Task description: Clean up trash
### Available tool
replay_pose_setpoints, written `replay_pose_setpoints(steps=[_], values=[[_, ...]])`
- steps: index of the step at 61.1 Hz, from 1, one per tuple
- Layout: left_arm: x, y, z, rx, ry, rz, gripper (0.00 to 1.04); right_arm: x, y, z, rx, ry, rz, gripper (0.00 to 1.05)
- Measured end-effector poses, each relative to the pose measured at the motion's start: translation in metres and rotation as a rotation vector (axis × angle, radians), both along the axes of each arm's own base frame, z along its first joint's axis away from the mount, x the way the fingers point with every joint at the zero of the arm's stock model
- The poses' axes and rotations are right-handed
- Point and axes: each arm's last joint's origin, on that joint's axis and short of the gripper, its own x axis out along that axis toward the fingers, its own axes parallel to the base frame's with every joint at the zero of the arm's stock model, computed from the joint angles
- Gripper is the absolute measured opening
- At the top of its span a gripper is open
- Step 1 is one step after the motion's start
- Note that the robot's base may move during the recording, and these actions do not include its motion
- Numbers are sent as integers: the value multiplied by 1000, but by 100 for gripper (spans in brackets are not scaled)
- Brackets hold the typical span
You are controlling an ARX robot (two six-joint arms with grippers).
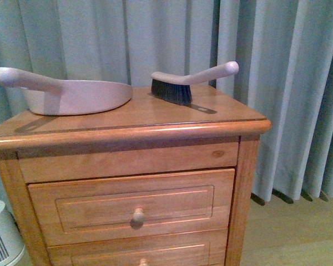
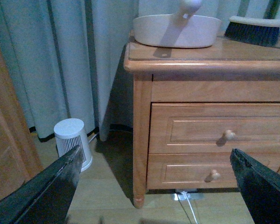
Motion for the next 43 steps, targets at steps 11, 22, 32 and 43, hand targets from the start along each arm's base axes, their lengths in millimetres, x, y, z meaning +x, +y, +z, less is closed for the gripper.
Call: replay_pose_setpoints(steps=[11, 22, 32, 43], values=[[1, 0, 0, -141, 199, -35, 97, 0, 0, 0, 0, 0, 0, 97], [7, 9, 61, -122, 127, -22, 97, 0, 0, 0, 0, 0, 0, 97], [42, 7, 133, 52, 118, -74, 97, 0, 0, 0, 0, 0, 0, 97], [104, -15, 194, 132, 233, -199, 97, 0, 0, 0, 0, 0, 0, 97]])
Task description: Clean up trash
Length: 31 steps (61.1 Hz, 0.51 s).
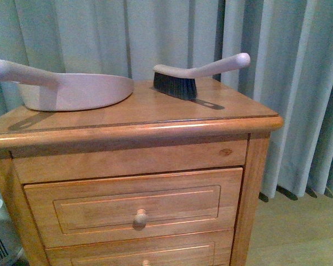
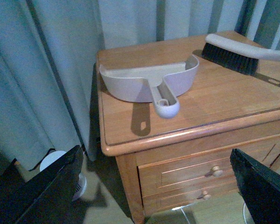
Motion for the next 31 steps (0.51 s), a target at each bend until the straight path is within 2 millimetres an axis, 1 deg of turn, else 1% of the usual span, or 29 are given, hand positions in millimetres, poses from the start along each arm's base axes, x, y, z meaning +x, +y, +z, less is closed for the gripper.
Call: replay_pose_setpoints(steps=[3, 4, 8, 13, 16, 22, 31], values=[[18, -8, 10, 24, 20, -14, 97, 0, 0, 0, 0, 0, 0, 97], [21, -9, 12, 26, 22, -16, 97, 0, 0, 0, 0, 0, 0, 97], [43, -20, 22, 58, 43, -31, 97, 0, 0, 0, 0, 0, 0, 97], [66, -31, 28, 78, 88, -50, 97, 0, 0, 0, 0, 0, 0, 97], [81, -38, 28, 89, 134, -73, 97, 0, 0, 0, 0, 0, 0, 97], [106, -45, 24, 112, 202, -98, 97, 0, 0, 0, 0, 0, 0, 97], [136, -50, 13, 146, 254, -118, 97, 0, 0, 0, 0, 0, 0, 97]])
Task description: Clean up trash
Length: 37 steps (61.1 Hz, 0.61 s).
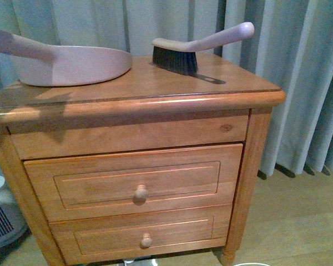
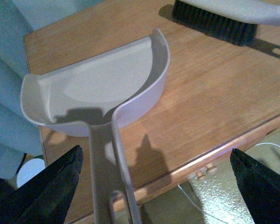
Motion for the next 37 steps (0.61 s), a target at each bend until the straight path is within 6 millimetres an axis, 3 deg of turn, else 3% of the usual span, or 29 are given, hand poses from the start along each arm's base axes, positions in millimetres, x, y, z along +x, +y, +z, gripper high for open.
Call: replay_pose_setpoints(steps=[25, 37], values=[[50, 12, -31, 44, 160, 139, 97, 0, 0, 0, 0, 0, 0, 97], [59, 12, -28, -1, 193, 192, 97, 0, 0, 0, 0, 0, 0, 97]])
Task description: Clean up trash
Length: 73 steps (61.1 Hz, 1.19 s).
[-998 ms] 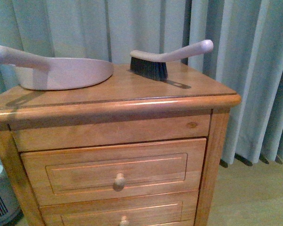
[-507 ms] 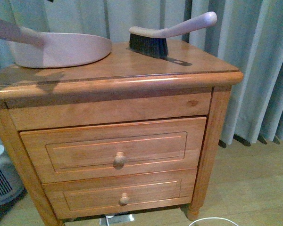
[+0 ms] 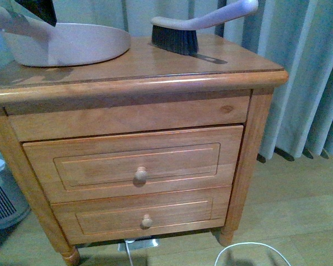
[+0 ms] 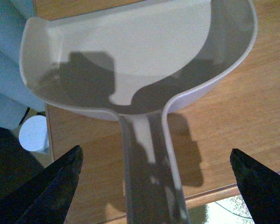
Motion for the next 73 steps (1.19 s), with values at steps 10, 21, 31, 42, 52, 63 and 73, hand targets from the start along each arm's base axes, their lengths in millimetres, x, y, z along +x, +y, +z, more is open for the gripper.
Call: replay_pose_setpoints(steps=[10, 21, 31, 42, 52, 63, 73], values=[[7, 3, -8, 7, 53, 52, 97, 0, 0, 0, 0, 0, 0, 97], [10, 1, -9, 6, 61, 50, 97, 0, 0, 0, 0, 0, 0, 97], [11, -2, -9, 15, 61, 47, 97, 0, 0, 0, 0, 0, 0, 97], [12, -5, -12, 25, 67, 44, 97, 0, 0, 0, 0, 0, 0, 97], [13, -10, -14, 30, 71, 29, 97, 0, 0, 0, 0, 0, 0, 97], [14, -11, -18, 44, 76, 31, 89, 0, 0, 0, 0, 0, 0, 97], [14, -11, -19, 50, 75, 35, 61, 0, 0, 0, 0, 0, 0, 97]])
